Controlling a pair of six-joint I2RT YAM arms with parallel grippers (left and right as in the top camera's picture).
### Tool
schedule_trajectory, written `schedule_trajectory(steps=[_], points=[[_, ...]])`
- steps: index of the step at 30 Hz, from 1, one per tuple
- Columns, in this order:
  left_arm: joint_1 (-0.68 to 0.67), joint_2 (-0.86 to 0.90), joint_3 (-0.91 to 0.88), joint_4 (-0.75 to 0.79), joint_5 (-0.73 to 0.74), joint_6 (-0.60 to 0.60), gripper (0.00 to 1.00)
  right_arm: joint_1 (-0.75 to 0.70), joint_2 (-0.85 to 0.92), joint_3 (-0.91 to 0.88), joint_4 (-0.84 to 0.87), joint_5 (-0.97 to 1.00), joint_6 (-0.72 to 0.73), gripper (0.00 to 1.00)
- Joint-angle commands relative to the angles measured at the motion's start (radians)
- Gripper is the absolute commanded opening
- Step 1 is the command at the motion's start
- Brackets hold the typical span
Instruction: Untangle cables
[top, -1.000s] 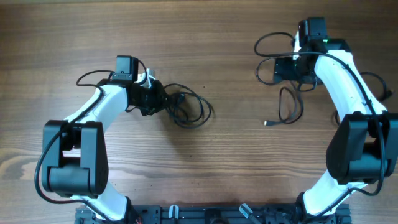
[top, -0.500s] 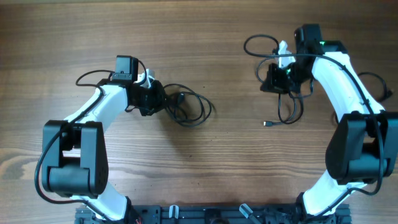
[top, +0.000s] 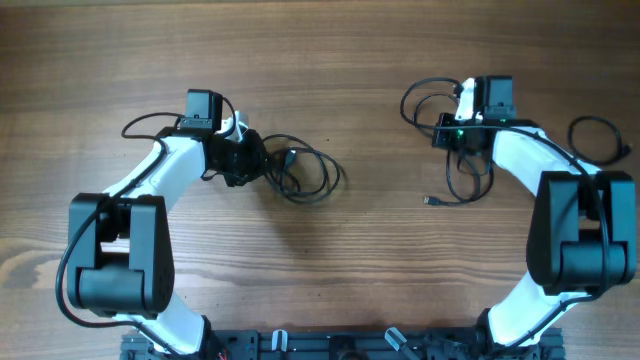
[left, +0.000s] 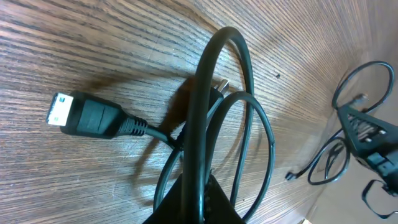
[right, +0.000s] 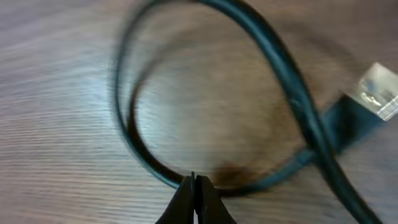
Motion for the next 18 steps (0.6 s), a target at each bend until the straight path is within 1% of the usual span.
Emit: schedule_trajectory(steps=[1,2,3,5,7,9,10,11,12,13,14,15,16,17,18], points=[[-0.005,0.011,-0.007,0.001,-0.006,0.016,0.09,-0.021,0.009,-0.021,-0.029,0.209,0.075,0.04],[-0.005,0.011,-0.007,0.001,-0.007,0.016,0.09,-0.031,0.009,-0.021,-0.048,0.243,0.075,0.04],[-0.005,0.011,-0.007,0.001,-0.006,0.016,0.09,-0.062,0.009,-0.021,-0.093,0.314,0.073,0.04],[-0.005,0.011,-0.007,0.008,-0.006,0.015,0.09,-0.125,0.009,-0.021,-0.148,0.383,0.074,0.04],[-0.005,0.011,-0.007,0.023,-0.006,0.015,0.09,-0.216,0.009,-0.020,-0.182,0.392,0.108,0.04],[-0.005,0.011,-0.007,0.042,-0.001,0.015,0.09,-0.283,0.004,-0.002,-0.204,0.315,0.114,0.04],[-0.005,0.011,-0.006,0.050,0.007,0.015,0.08,-0.300,-0.006,0.031,-0.228,0.209,0.078,0.05],[-0.005,0.011,-0.006,0.073,0.030,0.015,0.08,-0.303,-0.019,0.073,-0.255,0.113,0.051,0.11],[-0.005,0.011,-0.006,0.088,0.044,0.015,0.08,-0.299,-0.031,0.112,-0.288,0.050,0.029,0.12],[-0.005,0.011,-0.006,0.110,0.061,0.015,0.13,-0.293,-0.045,0.158,-0.330,-0.023,0.000,0.16],[-0.005,0.011,-0.006,0.125,0.066,0.015,0.24,-0.278,-0.062,0.208,-0.372,-0.116,-0.034,0.19],[-0.005,0.011,-0.006,0.128,0.066,0.015,0.49,-0.267,-0.072,0.238,-0.395,-0.177,-0.049,0.24],[-0.005,0.011,-0.006,0.127,0.066,0.016,0.63,-0.246,-0.083,0.275,-0.425,-0.257,-0.067,0.27],[-0.005,0.011,-0.006,0.126,0.066,0.015,0.82,-0.224,-0.090,0.294,-0.440,-0.292,-0.066,0.29],[-0.005,0.011,-0.006,0.126,0.066,0.015,0.93,-0.194,-0.095,0.303,-0.444,-0.321,-0.066,0.31]])
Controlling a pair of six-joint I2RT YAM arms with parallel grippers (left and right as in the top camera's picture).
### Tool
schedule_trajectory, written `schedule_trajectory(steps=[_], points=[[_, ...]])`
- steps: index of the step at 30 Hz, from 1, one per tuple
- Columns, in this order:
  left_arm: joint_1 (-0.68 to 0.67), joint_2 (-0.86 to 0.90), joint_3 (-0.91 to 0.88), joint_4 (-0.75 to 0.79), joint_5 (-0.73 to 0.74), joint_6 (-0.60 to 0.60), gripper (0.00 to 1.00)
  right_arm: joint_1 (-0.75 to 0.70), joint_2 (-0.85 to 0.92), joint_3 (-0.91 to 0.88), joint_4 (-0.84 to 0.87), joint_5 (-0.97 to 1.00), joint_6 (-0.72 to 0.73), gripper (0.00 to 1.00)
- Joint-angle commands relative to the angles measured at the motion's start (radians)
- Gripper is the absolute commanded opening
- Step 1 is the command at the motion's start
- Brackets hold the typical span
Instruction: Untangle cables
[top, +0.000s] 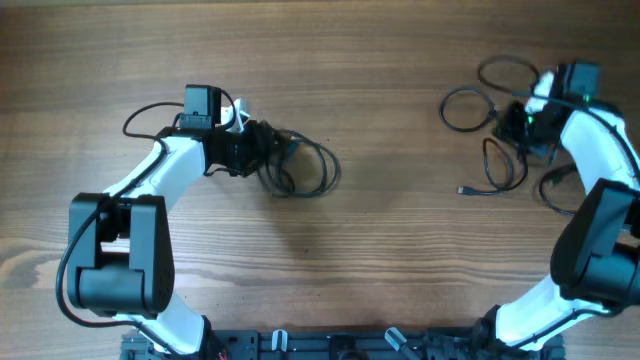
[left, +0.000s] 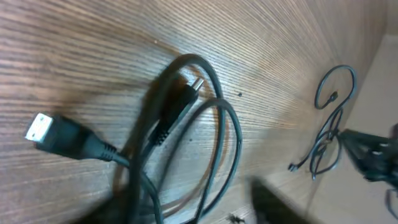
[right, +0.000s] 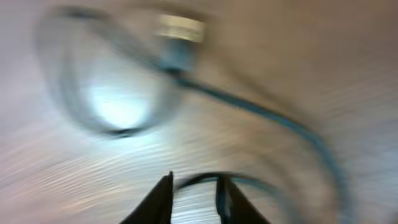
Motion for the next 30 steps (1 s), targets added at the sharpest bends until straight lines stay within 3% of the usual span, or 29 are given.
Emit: schedule_trajectory(steps=[1,9,11,15,19,25,30], points=[[-0.004,0.008,-0.003,0.003,0.029,0.009,0.99,0.110,-0.056,0.062,-0.017,-0.253,-0.051,0.33],[0.084,-0.129,0.024,0.007,-0.052,0.009,1.00,0.484,-0.054,0.054,-0.005,-0.266,-0.047,0.60],[0.119,-0.134,0.024,0.005,-0.063,0.064,1.00,0.556,-0.054,0.054,0.000,-0.266,-0.048,0.64],[0.187,-0.134,0.024,-0.067,-0.249,0.082,1.00,0.722,-0.052,0.054,0.061,-0.266,-0.047,0.66],[0.260,-0.134,0.023,-0.153,-0.364,0.000,1.00,0.881,-0.051,0.052,0.164,-0.199,-0.048,0.67],[0.348,-0.134,0.023,-0.258,-0.393,0.001,1.00,1.088,0.005,0.053,0.303,0.010,-0.048,0.67],[0.348,-0.134,0.023,-0.264,-0.393,0.001,1.00,1.170,0.114,0.052,0.341,0.068,-0.050,0.67]])
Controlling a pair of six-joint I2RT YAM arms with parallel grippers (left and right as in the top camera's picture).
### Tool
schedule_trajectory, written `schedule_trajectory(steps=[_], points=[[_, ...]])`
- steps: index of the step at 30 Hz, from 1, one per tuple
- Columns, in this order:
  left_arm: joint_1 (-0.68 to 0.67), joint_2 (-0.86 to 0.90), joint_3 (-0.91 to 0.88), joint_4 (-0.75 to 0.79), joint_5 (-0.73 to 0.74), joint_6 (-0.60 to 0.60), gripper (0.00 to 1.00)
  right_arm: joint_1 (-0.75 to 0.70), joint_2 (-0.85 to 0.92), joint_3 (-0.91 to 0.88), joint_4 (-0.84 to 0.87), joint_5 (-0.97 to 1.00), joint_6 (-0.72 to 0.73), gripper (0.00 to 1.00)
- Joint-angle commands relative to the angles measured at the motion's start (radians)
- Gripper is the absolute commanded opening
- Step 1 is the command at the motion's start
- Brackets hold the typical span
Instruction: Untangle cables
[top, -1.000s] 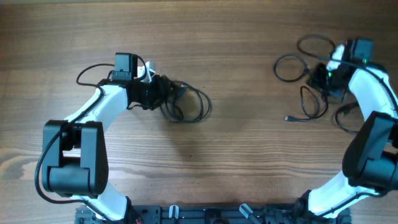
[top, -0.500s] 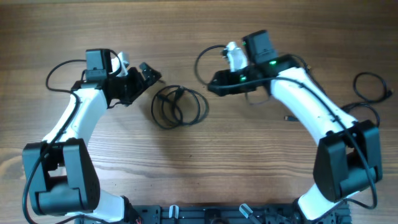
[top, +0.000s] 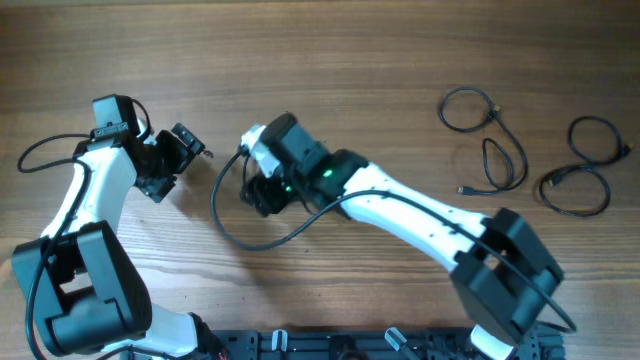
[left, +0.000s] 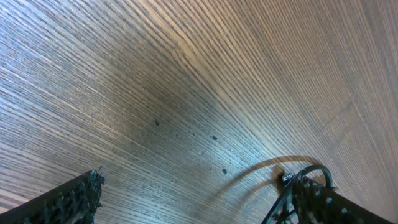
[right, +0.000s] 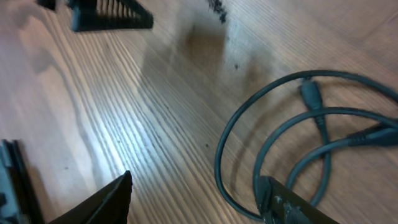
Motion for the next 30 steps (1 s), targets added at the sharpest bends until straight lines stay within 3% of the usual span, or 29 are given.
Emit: schedule_trajectory(steps=[1,7,10,12,13,14,15,16,20,25,30], points=[[0.002,-0.013,0.009,0.000,-0.014,-0.006,1.00,0.036,0.097,0.002,0.017,0.054,-0.013,0.67],[0.002,-0.013,0.009,0.001,-0.014,-0.006,1.00,0.058,0.264,0.002,0.058,0.085,-0.013,0.67],[0.002,-0.013,0.009,0.001,-0.014,-0.006,1.00,0.058,0.279,0.002,0.063,0.092,-0.012,0.61],[0.002,-0.013,0.009,0.001,-0.014,-0.006,1.00,0.053,0.277,0.005,0.073,0.092,-0.012,0.17],[0.002,-0.013,0.009,0.001,-0.014,-0.006,1.00,0.047,0.273,0.006,0.072,0.092,-0.011,0.13],[0.002,-0.013,0.009,0.001,-0.014,-0.006,1.00,0.041,0.267,0.006,0.072,0.084,-0.009,0.22],[0.002,-0.013,0.009,0.001,-0.014,-0.006,1.00,0.034,0.253,0.006,0.071,0.043,-0.010,0.49],[0.002,-0.013,0.009,0.001,-0.014,-0.006,1.00,0.024,0.231,0.006,0.073,-0.021,-0.010,0.57],[0.002,-0.013,0.009,0.001,-0.014,-0.006,1.00,0.014,0.111,0.006,0.076,-0.106,-0.014,0.59],[0.002,-0.013,0.009,0.001,-0.014,-0.006,1.00,0.014,0.068,0.002,0.058,0.079,-0.066,0.71],[0.002,-0.013,0.009,0.001,-0.014,-0.006,1.00,0.014,0.071,0.002,-0.027,0.212,-0.066,0.73]])
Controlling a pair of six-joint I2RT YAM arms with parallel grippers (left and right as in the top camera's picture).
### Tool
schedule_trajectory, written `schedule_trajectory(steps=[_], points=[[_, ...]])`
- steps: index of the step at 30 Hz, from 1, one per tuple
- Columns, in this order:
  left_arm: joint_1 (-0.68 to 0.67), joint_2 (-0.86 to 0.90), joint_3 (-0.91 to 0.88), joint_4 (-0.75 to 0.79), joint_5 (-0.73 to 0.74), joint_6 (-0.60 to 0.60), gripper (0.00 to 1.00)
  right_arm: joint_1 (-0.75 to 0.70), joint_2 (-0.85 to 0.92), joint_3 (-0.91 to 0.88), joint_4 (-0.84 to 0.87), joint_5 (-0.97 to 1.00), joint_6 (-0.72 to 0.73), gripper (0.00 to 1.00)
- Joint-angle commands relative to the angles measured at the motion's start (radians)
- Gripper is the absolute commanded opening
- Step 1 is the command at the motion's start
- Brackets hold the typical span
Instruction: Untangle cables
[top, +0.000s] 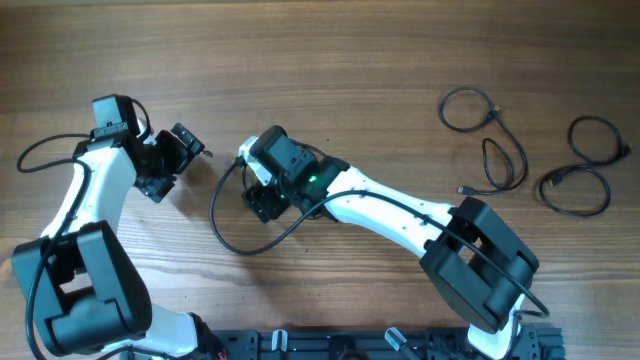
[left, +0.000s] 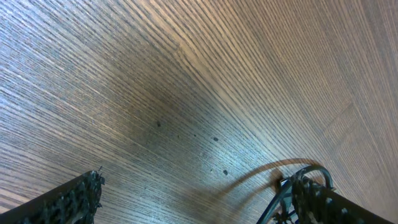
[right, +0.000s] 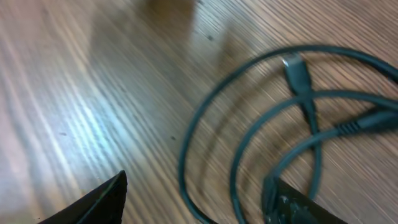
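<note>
A thick black cable (top: 214, 210) lies in loose loops at the table's middle left. My right gripper (top: 256, 192) is reached across over it, open. In the right wrist view (right: 199, 205) its loops (right: 181, 152) run between the spread fingers, with a plug (right: 298, 71) lying inside them. My left gripper (top: 178, 162) hangs to the left of the cable and apart from it. It is open, and the left wrist view (left: 193, 202) shows only bare wood between its fingers.
Two thin black cables lie apart from each other at the right: one (top: 492, 110) with a ring and a long loop, the other (top: 556, 178) near the right edge. The arms' base rail (top: 330, 345) runs along the front edge.
My right gripper has shifted a little left and sits closer over the black cable, whose loops have shifted slightly. The left arm has not moved. Both grippers stay open.
At first my left gripper was shut on the thick cable and my right shut on a thin cable at the back right. Then the right was farther right, jaws parted. Later the thin cables lay apart, the left stood open at the left, and the right reached over the thick cable.
</note>
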Motion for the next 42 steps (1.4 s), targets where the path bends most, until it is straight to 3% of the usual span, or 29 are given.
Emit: schedule_trajectory(steps=[1,11,14,17,18,29,36,42], points=[[0.002,-0.013,0.009,0.001,-0.010,-0.006,1.00,0.000,0.006,-0.002,-0.014,0.122,-0.021,0.73],[0.002,-0.013,0.009,0.001,-0.010,-0.006,1.00,0.002,0.187,-0.002,0.014,0.077,-0.046,0.74],[0.002,-0.013,0.009,0.001,-0.010,-0.006,1.00,0.001,0.204,-0.002,0.039,0.140,0.016,0.54],[0.002,-0.013,0.009,0.001,-0.010,-0.006,1.00,-0.003,0.200,0.001,0.037,0.179,0.036,0.10],[0.002,-0.013,0.009,0.001,-0.010,-0.006,1.00,-0.006,0.193,0.001,0.035,0.179,0.036,0.04],[0.002,-0.013,0.009,0.000,-0.010,-0.006,1.00,-0.224,-0.175,0.001,-0.098,0.193,0.004,0.04],[0.002,-0.013,0.009,0.001,-0.010,-0.006,1.00,-0.457,-0.180,-0.002,-0.253,0.326,-0.035,0.04],[0.002,-0.013,0.009,0.000,-0.010,-0.006,1.00,-0.736,-0.117,-0.004,-0.307,0.325,-0.072,0.04]])
